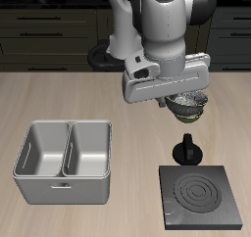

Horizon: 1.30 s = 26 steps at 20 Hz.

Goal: Place the black bowl on the flat stove and turn on the flat stove

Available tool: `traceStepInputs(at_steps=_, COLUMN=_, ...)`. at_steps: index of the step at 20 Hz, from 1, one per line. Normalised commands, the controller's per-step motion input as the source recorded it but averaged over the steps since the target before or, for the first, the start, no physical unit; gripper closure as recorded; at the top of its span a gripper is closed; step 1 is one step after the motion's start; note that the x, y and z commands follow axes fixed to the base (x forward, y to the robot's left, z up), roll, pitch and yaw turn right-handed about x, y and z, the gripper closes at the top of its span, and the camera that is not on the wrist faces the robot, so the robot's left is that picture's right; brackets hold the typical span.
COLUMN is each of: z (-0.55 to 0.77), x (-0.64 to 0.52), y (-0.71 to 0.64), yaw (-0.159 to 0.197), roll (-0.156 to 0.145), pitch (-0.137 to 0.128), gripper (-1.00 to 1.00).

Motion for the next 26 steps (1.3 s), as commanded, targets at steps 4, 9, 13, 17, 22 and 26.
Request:
traceStepInputs(at_steps=4, z=0.07, x=0.36, y=0.21, yaw=0.013, roll=-0.011, pitch=0.009, gripper=1.00)
traceStepInputs(at_steps=9, z=0.04, x=0.34, y=0.15, yaw=0.008, roll=-0.011, pitch=0.007, gripper=1.00)
traceStepInputs(at_steps=13, z=0.06, x=0.25, y=0.15, yaw=0.031, roll=-0.004, pitch=-0.010, gripper=1.00)
traceStepInputs(at_steps=17, z=0.09, x=0.20, y=0.12, yaw=0.016, roll=-0.002, pitch=-0.007, gripper=1.00)
traceStepInputs(at_steps=22, z=0.01, x=0.20, y=0.00, yaw=0.019, roll=-0.030, pitch=0.008, gripper=1.00)
traceStepInputs(at_steps=26, z=0.01, x=0.19, y=0.01, yaw=0.008, roll=-0.013, pitch=0.001, gripper=1.00)
